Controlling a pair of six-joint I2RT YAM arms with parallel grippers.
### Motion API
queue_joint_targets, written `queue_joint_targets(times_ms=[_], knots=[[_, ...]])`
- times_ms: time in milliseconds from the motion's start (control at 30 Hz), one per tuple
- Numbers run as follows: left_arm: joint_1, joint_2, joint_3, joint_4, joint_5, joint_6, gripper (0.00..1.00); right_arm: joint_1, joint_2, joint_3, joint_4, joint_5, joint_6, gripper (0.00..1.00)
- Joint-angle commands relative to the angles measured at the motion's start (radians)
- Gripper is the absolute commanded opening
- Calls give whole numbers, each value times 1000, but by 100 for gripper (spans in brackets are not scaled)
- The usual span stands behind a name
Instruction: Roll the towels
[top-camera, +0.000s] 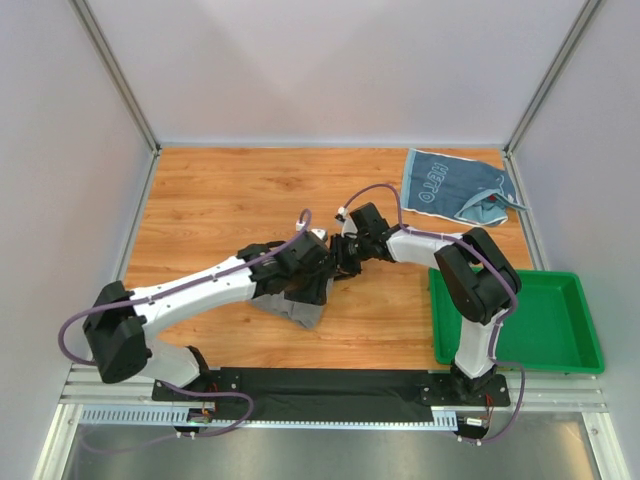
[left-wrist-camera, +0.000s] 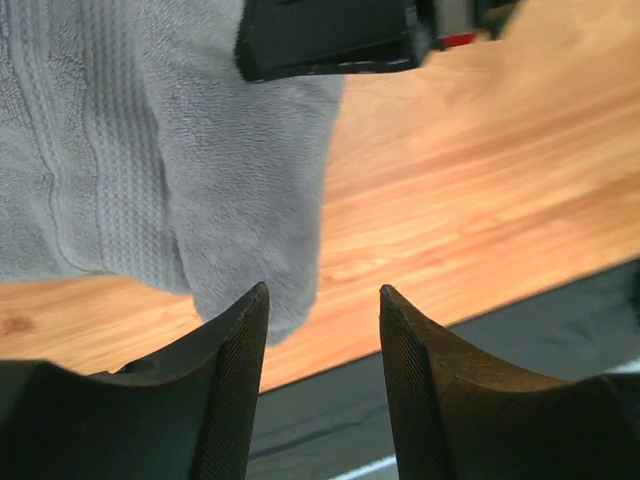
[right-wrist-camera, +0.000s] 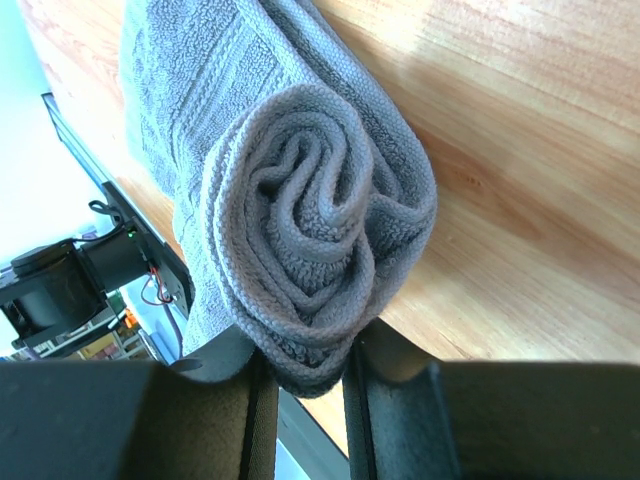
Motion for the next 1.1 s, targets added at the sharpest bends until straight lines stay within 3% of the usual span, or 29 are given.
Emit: queue_joint_targets(times_ms=[0,267,533,767,867,933,1067], knots=[[-42,91,36,-106,-149,-16,55,5,-18,21,-104,89,-38,10],[-58,229,12,-89,-226,-41,56,6,-18,27,-122,88,-46,10],[-61,306,-53,-40,-201,-35,58,6,6,61,-150,85,-54,11],[-61,336,-129,26,-157,-14,60,5,43,125,-219,91,-86,27],[-61,353,-158,61,-146,-6,49,3,57,144,-239,94,-97,31],[-61,356,-171,80,-141,-1,34,2,69,148,-253,95,-103,34],[-59,332,-195,119,-96,19,22,-11,95,162,-267,94,-116,35]])
